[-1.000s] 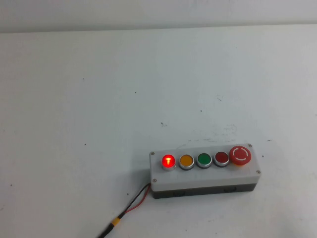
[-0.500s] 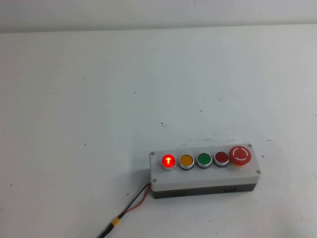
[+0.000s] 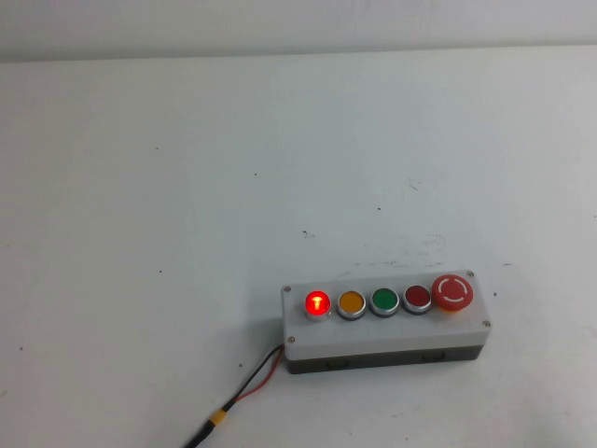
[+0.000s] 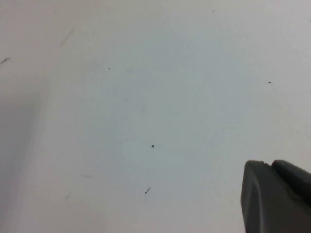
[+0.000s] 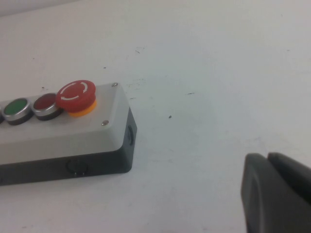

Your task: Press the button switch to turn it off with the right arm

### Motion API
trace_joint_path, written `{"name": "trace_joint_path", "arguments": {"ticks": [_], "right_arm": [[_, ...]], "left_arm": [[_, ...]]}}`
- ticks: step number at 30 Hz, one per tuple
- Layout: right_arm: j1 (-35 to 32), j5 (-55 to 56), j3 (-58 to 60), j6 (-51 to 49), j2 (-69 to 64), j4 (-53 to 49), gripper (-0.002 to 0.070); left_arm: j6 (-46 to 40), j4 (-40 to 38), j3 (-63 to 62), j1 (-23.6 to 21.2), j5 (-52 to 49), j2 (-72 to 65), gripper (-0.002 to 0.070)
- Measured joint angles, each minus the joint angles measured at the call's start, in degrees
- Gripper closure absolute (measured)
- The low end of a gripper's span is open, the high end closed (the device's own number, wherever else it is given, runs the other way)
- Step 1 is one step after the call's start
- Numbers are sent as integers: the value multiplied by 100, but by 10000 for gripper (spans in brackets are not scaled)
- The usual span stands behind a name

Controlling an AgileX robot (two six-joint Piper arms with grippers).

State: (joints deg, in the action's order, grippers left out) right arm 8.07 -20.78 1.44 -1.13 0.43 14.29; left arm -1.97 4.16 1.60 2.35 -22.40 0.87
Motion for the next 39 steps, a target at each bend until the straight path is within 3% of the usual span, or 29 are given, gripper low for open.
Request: {"name": "trace_joint_path", "arguments": {"ticks": [8,26,36,39], "right_arm": [[0,91,0,0,0,-99,692],[0,2138,0,-11,0,-274,692],[0,2265,0,-297,0,908,692],[0,1802,-284,-297,0,1165,692]], "left_arm": [[0,0,0,0,0,0,677],[0,0,0,0,0,0,677],[0,0,0,0,0,0,677],[0,0,0,0,0,0,677]]}}
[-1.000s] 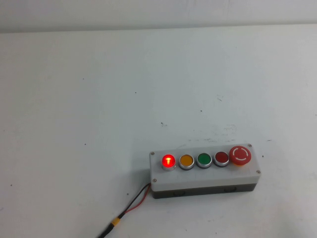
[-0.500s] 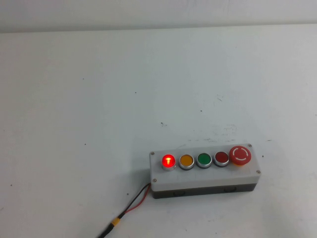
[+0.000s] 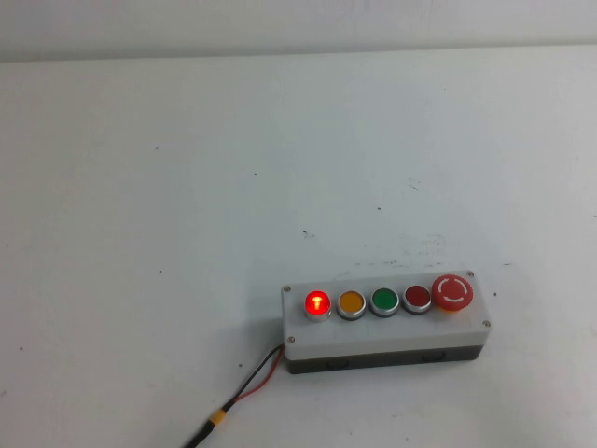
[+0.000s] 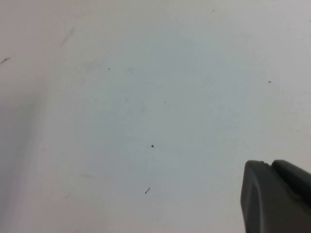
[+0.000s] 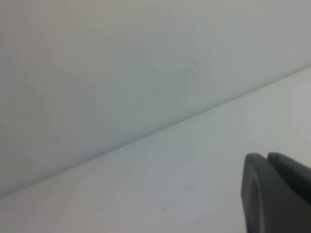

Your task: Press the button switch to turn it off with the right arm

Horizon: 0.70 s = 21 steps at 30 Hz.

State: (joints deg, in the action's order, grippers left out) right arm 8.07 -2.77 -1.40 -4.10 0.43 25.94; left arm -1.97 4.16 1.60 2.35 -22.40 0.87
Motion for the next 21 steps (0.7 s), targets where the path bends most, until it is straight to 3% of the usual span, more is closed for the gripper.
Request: {"name": "trace_joint_path", "arguments": {"ticks": [4,13,21], "right_arm": [[0,-1401,-1251,0,-415,-100,692],[0,-5591,-3711,135,-3259,-1234,692],[169,-5787,-4262,792,-5145,-538,691]], "left_arm": [[0,0,0,0,0,0,677],[0,0,0,0,0,0,677],[0,0,0,0,0,0,677]]}}
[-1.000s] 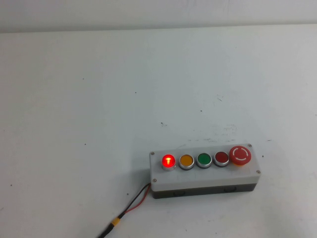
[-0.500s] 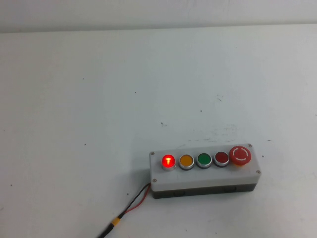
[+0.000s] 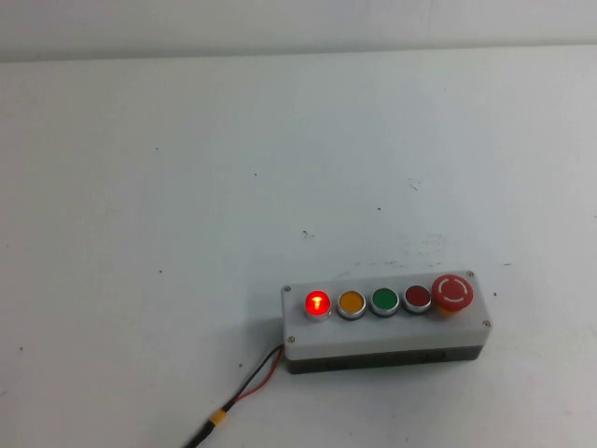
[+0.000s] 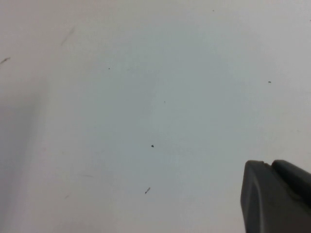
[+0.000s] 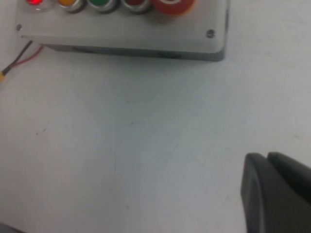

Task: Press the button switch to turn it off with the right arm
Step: Press the button to turn off

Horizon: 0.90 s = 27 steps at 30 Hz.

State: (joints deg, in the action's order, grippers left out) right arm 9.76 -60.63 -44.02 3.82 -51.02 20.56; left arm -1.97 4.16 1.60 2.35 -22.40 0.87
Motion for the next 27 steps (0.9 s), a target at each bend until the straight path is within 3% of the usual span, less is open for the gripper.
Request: {"name": "trace_joint_path", "arguments": {"ticks": [5,14,21,27], "right_arm": [[1000,184,-573,-149,-1191,-81,691],[3009,241,-2229,-1043,-3009,-1306,691],[3566,212,-3541,-1092,-4250,-1418,691],[3647,109,-4408,-1092,-5303,-1502,691]], "left_arm": [[0,0,0,0,0,0,677],[0,0,0,0,0,0,677],[0,0,0,0,0,0,677],[0,0,0,0,0,0,677]]}}
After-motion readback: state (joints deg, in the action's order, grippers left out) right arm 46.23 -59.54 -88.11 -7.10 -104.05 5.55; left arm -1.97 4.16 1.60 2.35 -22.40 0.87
